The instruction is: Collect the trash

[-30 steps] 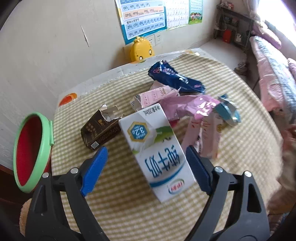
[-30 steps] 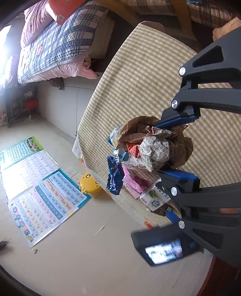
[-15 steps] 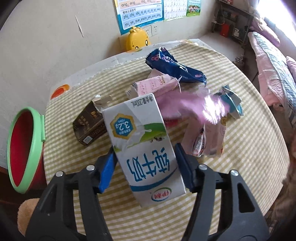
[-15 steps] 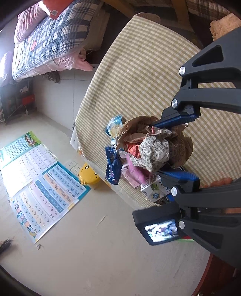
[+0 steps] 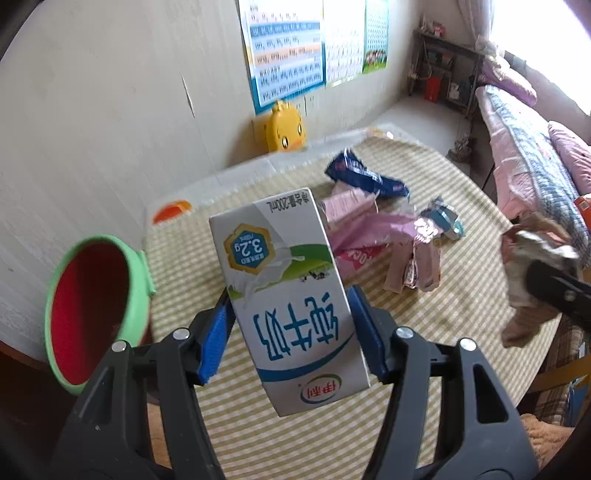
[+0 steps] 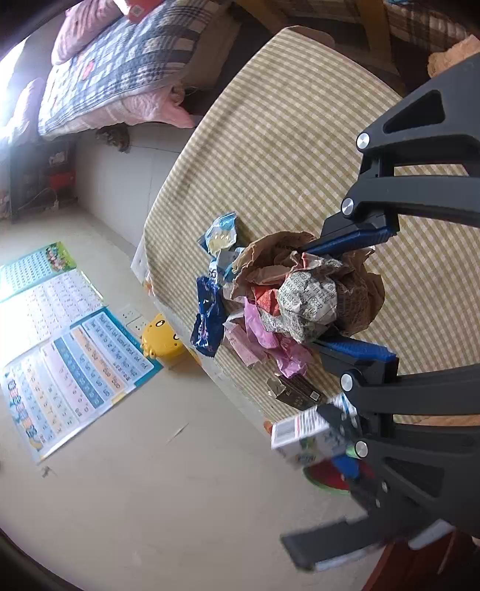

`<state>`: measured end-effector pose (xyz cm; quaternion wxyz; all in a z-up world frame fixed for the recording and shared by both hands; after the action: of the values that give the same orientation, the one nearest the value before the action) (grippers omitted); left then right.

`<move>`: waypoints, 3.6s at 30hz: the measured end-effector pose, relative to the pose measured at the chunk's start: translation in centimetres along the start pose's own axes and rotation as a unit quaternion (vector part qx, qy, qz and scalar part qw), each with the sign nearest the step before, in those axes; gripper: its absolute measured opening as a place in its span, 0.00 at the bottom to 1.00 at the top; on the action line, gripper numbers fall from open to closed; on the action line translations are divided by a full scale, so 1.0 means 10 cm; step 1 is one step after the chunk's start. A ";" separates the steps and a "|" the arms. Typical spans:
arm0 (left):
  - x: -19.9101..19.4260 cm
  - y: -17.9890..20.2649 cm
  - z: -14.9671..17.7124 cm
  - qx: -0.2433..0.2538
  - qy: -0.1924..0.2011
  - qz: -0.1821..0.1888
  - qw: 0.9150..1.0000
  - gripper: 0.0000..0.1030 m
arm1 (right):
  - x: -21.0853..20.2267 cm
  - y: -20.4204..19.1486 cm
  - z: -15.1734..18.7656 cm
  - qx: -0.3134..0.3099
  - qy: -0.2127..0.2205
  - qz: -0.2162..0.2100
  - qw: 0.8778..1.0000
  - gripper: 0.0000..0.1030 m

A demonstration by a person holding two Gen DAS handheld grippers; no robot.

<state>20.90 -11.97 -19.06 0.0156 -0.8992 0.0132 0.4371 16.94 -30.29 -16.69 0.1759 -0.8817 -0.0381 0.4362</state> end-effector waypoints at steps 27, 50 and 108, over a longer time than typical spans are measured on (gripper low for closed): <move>-0.41 -0.60 0.06 -0.043 0.029 0.000 0.999 0.57 | 0.06 -0.51 0.22 -0.077 -0.013 -0.023 0.997 0.39; -0.19 -1.14 0.11 -0.086 0.006 -0.049 0.995 0.57 | 0.35 -0.89 0.35 -0.118 -0.044 -0.050 0.991 0.39; -0.78 -2.05 0.01 -0.082 0.103 -0.087 0.987 0.57 | -0.10 -1.53 0.49 -0.165 0.005 -0.031 0.986 0.41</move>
<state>16.83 8.60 -12.66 -0.0212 -0.9353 -0.0997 0.3389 13.84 -14.83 -13.38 0.0418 -0.8993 -0.1356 0.4137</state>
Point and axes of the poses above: each gripper's, at about its wrist camera, not at the fingertips, and x roughly the way its jaws point, y to its right, z to its underside, the point moved 4 cm from there along x, roughly the way its jaws point, and after that the axes turned 5 degrees about -x, right-handed, at the moved point
